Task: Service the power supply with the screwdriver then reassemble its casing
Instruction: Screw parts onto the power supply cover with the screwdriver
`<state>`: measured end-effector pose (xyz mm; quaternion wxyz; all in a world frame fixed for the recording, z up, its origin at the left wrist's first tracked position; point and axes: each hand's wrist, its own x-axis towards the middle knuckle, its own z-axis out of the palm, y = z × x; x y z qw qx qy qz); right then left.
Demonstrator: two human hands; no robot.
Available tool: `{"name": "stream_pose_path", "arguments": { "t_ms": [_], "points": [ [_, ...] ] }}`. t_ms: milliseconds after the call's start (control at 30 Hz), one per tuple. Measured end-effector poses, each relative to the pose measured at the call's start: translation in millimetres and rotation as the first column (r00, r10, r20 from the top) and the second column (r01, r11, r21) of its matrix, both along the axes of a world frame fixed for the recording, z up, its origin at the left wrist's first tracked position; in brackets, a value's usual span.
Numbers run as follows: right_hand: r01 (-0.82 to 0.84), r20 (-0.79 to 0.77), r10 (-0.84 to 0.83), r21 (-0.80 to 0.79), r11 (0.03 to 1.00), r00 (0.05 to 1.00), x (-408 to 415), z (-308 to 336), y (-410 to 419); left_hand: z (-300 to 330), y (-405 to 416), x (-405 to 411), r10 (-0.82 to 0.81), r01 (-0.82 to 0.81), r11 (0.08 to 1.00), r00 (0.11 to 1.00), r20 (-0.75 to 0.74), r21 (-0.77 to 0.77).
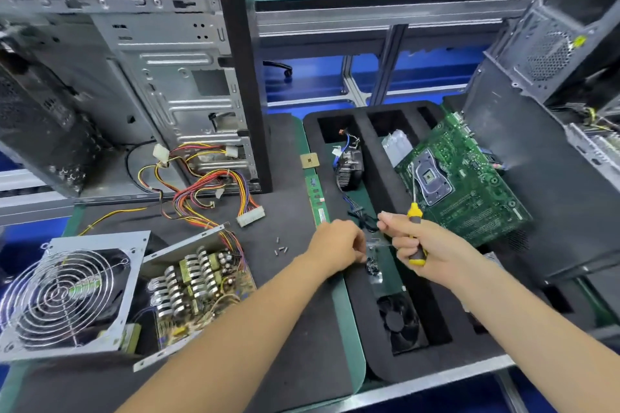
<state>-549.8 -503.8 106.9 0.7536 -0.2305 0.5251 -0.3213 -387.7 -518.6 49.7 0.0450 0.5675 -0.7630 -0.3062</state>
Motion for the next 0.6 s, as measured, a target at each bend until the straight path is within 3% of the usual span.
{"name": "stream_pose_path", "arguments": {
  "t_ms": [133,233,333,367,400,467,600],
  "points": [
    [0.006,-0.03,-0.008,-0.044,0.999,1.0,-18,-5,-1,-13,-3,-15,0.071,-0.072,0.996,0.997,-0.004,-0.048],
    [-0.031,-0.067,0.023,-0.118,0.993,0.997,-23,-10,2,-12,-3,-14,0.064,-0.063,0.998,0.997,-0.041,0.012],
    [-0.087,-0.175,0.045,-0.24,0.967,0.984,-19,-12,5,7,3,-5,0.145,-0.135,0.989,0.958,-0.247,0.057],
    [-0.113,-0.226,0.045,-0.299,0.947,0.973,-15,-10,7,16,9,0,0.229,-0.197,0.973,0.891,-0.392,0.119],
    [-0.137,-0.274,0.036,-0.362,0.922,0.961,-10,-7,8,26,15,6,0.342,-0.246,0.938,0.763,-0.548,0.243],
    [-0.177,-0.345,0.005,-0.467,0.866,0.938,5,1,11,45,31,19,0.524,-0.173,0.844,0.466,-0.713,0.507],
    [-0.228,-0.367,-0.006,-0.592,0.773,0.93,43,19,20,66,55,42,0.731,-0.043,0.68,0.105,-0.674,0.732]
  ]
}}
